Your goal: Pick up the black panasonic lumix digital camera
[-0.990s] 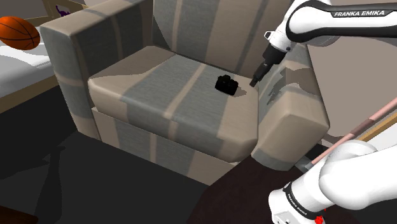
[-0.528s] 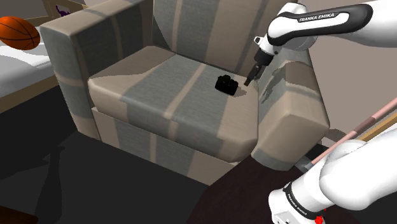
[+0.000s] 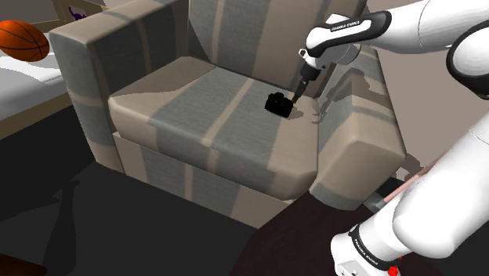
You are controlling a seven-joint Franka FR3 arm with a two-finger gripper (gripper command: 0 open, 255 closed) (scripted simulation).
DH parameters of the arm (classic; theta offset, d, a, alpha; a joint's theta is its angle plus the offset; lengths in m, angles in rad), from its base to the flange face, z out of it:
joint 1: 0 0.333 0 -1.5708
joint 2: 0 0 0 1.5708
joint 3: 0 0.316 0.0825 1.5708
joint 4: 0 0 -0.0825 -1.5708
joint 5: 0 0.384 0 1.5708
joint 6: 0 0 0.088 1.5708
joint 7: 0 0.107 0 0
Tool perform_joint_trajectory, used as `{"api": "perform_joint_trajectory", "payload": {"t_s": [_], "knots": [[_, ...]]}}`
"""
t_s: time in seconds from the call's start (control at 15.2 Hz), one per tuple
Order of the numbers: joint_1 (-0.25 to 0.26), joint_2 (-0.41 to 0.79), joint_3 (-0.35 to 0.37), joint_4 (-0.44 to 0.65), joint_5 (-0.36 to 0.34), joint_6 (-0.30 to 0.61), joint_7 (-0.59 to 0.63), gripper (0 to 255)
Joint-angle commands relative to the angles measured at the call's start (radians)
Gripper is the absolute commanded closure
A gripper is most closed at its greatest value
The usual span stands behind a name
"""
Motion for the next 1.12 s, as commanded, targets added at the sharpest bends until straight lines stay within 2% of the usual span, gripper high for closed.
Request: {"api": "perform_joint_trajectory", "payload": {"t_s": [0.0,0.33,0.92,0.99,1.06], "knots": [[-0.017,0.085,0.001,0.073,0.037,0.003,-0.068,0],[-0.072,0.283,0.027,0.277,0.105,-0.019,-0.190,0],[-0.080,0.329,0.041,0.240,0.132,0.061,-0.214,0],[-0.080,0.329,0.041,0.239,0.132,0.062,-0.214,255],[-0.079,0.329,0.042,0.239,0.132,0.061,-0.214,255]]}}
